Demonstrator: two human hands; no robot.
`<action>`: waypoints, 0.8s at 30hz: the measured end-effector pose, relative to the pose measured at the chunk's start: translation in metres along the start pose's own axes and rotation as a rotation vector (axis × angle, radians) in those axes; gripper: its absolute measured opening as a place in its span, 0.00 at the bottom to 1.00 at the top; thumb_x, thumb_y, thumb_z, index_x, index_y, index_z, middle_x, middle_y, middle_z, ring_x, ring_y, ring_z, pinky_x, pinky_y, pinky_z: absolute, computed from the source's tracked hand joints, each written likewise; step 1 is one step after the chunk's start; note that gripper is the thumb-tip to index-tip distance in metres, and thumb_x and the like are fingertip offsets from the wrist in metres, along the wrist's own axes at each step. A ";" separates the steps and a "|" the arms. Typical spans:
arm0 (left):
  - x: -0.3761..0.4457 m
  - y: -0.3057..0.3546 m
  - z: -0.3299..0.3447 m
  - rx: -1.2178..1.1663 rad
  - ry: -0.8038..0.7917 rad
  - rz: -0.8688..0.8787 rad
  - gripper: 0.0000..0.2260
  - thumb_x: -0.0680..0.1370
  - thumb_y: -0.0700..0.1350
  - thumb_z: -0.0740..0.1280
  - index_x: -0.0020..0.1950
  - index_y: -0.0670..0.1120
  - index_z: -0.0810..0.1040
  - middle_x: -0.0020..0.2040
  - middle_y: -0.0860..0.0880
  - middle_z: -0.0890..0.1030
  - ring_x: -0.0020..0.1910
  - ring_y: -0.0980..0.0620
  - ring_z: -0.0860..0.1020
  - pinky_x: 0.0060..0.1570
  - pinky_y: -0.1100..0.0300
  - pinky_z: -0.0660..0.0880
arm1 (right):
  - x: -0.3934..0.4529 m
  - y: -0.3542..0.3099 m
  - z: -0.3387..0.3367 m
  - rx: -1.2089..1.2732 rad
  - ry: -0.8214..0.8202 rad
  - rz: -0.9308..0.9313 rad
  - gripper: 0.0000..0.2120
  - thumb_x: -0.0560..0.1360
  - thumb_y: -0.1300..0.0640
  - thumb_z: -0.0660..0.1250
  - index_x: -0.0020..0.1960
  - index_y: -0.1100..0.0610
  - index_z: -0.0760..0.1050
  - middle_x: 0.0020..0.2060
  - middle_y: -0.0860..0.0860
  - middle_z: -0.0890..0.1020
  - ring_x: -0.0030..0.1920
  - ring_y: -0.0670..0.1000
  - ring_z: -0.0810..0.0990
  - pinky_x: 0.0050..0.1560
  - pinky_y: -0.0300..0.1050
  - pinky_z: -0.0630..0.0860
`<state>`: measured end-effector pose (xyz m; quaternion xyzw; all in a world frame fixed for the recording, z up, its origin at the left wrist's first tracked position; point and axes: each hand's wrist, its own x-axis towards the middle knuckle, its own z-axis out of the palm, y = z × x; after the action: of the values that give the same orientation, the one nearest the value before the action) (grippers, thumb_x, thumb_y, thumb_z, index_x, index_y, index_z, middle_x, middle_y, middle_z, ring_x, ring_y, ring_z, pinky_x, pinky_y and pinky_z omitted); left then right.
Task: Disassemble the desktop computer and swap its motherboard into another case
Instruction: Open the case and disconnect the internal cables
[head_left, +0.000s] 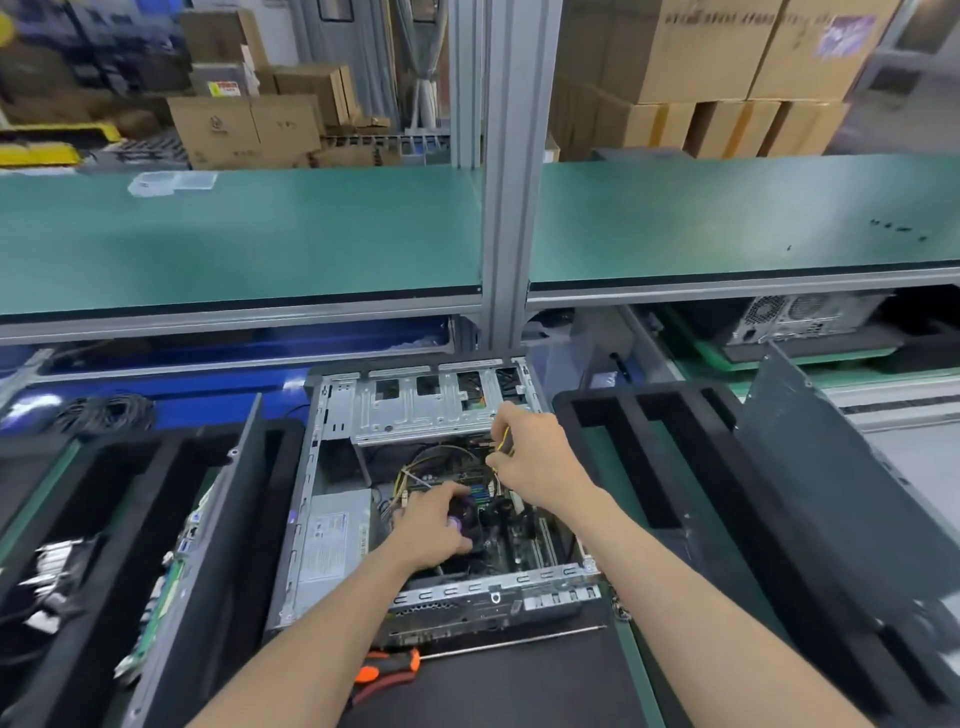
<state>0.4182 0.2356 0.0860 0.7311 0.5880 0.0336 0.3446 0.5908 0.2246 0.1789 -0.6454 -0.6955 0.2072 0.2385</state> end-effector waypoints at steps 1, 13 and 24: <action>0.001 0.000 0.001 0.055 -0.041 -0.010 0.33 0.69 0.51 0.75 0.73 0.59 0.67 0.67 0.52 0.74 0.68 0.45 0.68 0.64 0.49 0.65 | 0.002 0.001 0.001 -0.029 -0.021 -0.021 0.12 0.73 0.62 0.71 0.44 0.52 0.68 0.33 0.47 0.76 0.36 0.45 0.72 0.34 0.45 0.67; 0.010 0.000 0.010 0.241 -0.109 0.072 0.16 0.73 0.56 0.68 0.61 0.68 0.76 0.65 0.54 0.63 0.65 0.45 0.62 0.66 0.36 0.59 | 0.009 0.017 0.015 -0.050 -0.010 -0.001 0.10 0.73 0.63 0.68 0.47 0.54 0.68 0.34 0.49 0.76 0.37 0.48 0.72 0.33 0.44 0.65; 0.009 -0.004 0.014 0.233 -0.166 0.086 0.13 0.78 0.55 0.64 0.59 0.72 0.74 0.67 0.56 0.61 0.66 0.44 0.59 0.68 0.35 0.54 | 0.013 0.022 0.031 -0.035 -0.050 0.006 0.12 0.73 0.63 0.69 0.45 0.52 0.66 0.34 0.50 0.76 0.37 0.50 0.74 0.32 0.46 0.66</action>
<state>0.4244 0.2374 0.0700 0.7910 0.5253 -0.0806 0.3030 0.5892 0.2396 0.1417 -0.6460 -0.7029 0.2118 0.2091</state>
